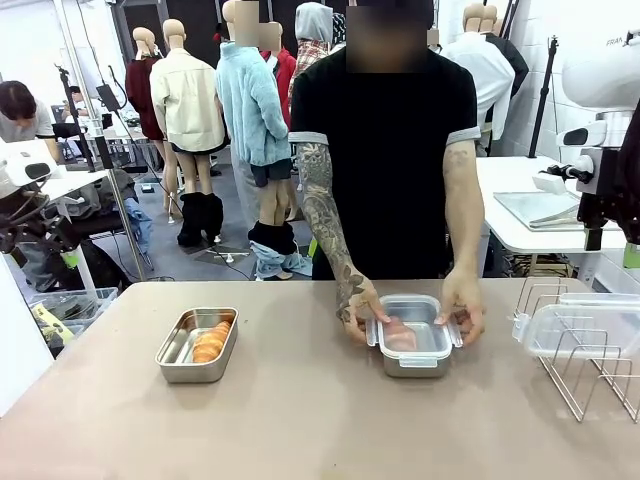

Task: Place the bread in airtight containers.
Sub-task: Pick up one Airtight Container lid and hand it to the human.

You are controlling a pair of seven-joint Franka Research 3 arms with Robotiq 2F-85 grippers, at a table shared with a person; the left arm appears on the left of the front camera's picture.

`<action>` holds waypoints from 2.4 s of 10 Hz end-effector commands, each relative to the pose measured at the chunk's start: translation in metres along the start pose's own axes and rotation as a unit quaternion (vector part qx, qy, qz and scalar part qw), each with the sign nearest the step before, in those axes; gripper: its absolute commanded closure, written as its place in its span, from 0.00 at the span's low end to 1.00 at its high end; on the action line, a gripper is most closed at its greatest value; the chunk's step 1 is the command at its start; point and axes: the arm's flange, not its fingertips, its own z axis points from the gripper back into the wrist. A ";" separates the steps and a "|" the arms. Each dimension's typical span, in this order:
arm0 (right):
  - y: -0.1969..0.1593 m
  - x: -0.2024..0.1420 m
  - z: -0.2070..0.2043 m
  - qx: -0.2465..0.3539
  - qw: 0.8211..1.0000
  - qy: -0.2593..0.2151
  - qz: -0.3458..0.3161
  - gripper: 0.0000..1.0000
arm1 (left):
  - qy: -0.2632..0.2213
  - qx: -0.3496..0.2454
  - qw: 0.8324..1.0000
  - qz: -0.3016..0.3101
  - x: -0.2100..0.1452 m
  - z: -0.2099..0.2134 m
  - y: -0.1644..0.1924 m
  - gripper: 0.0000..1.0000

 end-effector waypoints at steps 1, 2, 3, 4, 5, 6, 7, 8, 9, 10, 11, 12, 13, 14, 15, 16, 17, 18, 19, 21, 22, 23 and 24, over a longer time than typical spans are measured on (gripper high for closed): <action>0.001 -0.001 0.001 -0.001 1.000 0.007 0.002 0.00 | 0.001 0.014 1.000 0.008 -0.002 0.001 0.000 0.00; 0.001 -0.001 0.001 -0.001 1.000 0.007 0.002 0.00 | 0.001 0.014 1.000 0.008 -0.002 0.001 0.000 0.00; 0.001 -0.001 0.001 -0.001 1.000 0.007 0.002 0.00 | 0.001 0.014 1.000 0.008 -0.002 0.001 0.000 0.00; 0.001 -0.001 0.001 -0.001 1.000 0.007 0.002 0.00 | 0.001 0.014 1.000 0.008 -0.002 0.001 0.000 0.00; 0.001 -0.001 0.001 -0.001 1.000 0.007 0.002 0.00 | 0.001 0.014 1.000 0.008 -0.002 0.001 0.000 0.00; 0.001 -0.001 0.001 -0.001 1.000 0.007 0.002 0.00 | 0.001 0.014 1.000 0.008 -0.002 0.001 0.000 0.00; 0.001 -0.001 0.001 -0.001 1.000 0.007 0.002 0.00 | 0.001 0.014 1.000 0.008 -0.002 0.001 0.000 0.00; 0.001 -0.001 0.001 -0.001 1.000 0.007 0.002 0.00 | 0.001 0.014 1.000 0.008 -0.002 0.001 0.000 0.00; 0.001 -0.001 0.001 -0.001 1.000 0.007 0.002 0.00 | 0.001 0.014 1.000 0.008 -0.002 0.001 0.000 0.00; 0.001 -0.001 0.001 -0.001 1.000 0.007 0.002 0.00 | 0.001 0.014 1.000 0.008 -0.002 0.001 0.000 0.00; 0.001 -0.001 0.001 -0.001 1.000 0.007 0.002 0.00 | 0.001 0.014 1.000 0.008 -0.002 0.001 0.000 0.00; 0.001 -0.001 0.001 -0.001 1.000 0.007 0.002 0.00 | 0.001 0.014 1.000 0.008 -0.002 0.001 0.000 0.00; 0.001 -0.001 0.001 -0.001 1.000 0.007 0.002 0.00 | 0.001 0.014 1.000 0.008 -0.002 0.001 0.000 0.00; 0.001 -0.001 0.001 -0.001 1.000 0.007 0.002 0.00 | 0.001 0.014 1.000 0.008 -0.002 0.001 0.000 0.00; 0.001 -0.001 0.001 -0.001 1.000 0.007 0.002 0.00 | 0.001 0.014 1.000 0.008 -0.002 0.001 0.000 0.00; 0.001 -0.001 0.001 -0.001 1.000 0.007 0.002 0.00 | 0.001 0.014 1.000 0.008 -0.002 0.001 0.000 0.00; 0.001 -0.001 0.001 -0.001 1.000 0.007 0.002 0.00 | 0.001 0.014 1.000 0.008 -0.002 0.001 0.000 0.00; 0.001 -0.001 0.001 -0.001 1.000 0.007 0.002 0.00 | 0.001 0.014 1.000 0.008 -0.002 0.001 0.000 0.00; 0.001 -0.001 0.001 -0.001 1.000 0.007 0.002 0.00 | 0.001 0.014 1.000 0.008 -0.002 0.001 0.000 0.00; 0.001 -0.001 0.001 -0.001 1.000 0.007 0.002 0.00 | 0.001 0.014 1.000 0.008 -0.002 0.001 0.000 0.00; 0.001 -0.001 0.001 -0.001 1.000 0.007 0.002 0.00 | 0.001 0.014 1.000 0.008 -0.002 0.001 0.000 0.00; 0.001 -0.001 0.001 -0.001 1.000 0.007 0.002 0.00 | 0.001 0.014 1.000 0.008 -0.002 0.001 0.000 0.00; 0.001 -0.001 0.001 -0.001 1.000 0.007 0.002 0.00 | 0.001 0.014 1.000 0.008 -0.002 0.001 0.000 0.00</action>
